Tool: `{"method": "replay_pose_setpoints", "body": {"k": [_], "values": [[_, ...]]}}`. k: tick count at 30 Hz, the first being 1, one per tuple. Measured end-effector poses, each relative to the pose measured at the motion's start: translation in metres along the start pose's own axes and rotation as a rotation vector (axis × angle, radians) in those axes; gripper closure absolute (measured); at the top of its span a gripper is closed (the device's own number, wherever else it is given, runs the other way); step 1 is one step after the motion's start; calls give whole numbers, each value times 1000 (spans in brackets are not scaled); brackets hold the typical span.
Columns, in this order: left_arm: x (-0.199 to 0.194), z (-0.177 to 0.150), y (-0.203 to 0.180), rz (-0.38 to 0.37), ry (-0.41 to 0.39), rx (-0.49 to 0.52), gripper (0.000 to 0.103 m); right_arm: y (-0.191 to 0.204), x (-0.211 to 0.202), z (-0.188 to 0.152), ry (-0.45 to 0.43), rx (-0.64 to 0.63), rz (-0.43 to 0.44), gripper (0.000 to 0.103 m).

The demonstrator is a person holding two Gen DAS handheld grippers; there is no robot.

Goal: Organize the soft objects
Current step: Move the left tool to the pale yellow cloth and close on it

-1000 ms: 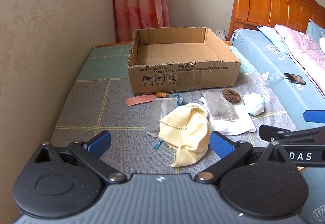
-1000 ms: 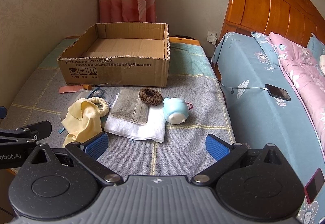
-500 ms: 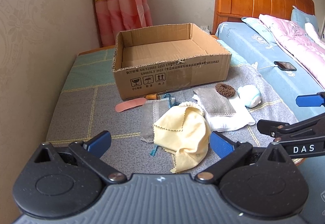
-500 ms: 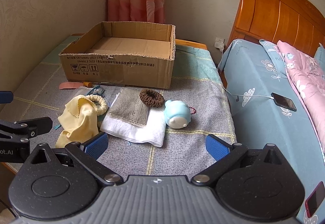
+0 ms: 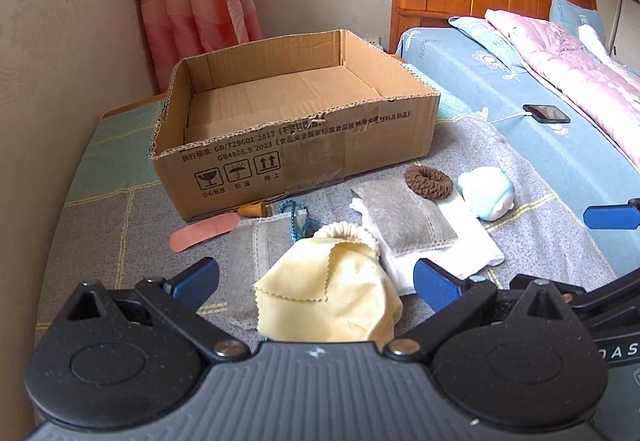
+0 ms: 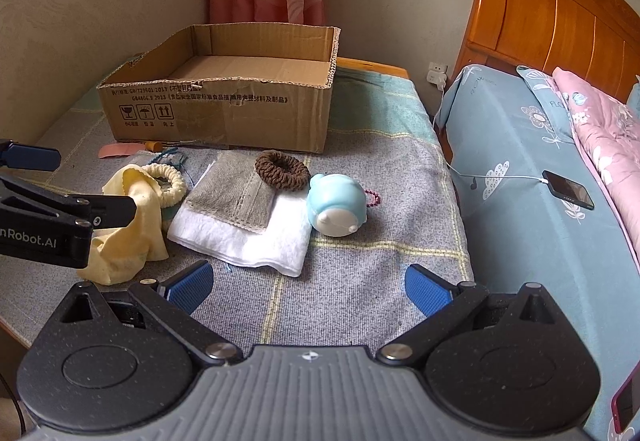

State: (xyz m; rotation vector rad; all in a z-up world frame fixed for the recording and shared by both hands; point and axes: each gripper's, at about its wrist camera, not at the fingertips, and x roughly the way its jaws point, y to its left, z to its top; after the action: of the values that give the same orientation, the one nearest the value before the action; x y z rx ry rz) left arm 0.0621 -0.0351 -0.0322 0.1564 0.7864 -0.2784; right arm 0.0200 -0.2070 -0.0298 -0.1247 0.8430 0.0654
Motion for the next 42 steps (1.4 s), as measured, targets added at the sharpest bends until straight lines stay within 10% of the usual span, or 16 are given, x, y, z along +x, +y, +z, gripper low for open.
{"method": "replay_pose_setpoints", "body": {"k": [25,42], "values": [[13,-57,63,15,102,-131,0,2,18,-9,44,7,33,0],[-25,-70,55,-33,7,11,1,5,30,-26,42,-62,79,0]]}}
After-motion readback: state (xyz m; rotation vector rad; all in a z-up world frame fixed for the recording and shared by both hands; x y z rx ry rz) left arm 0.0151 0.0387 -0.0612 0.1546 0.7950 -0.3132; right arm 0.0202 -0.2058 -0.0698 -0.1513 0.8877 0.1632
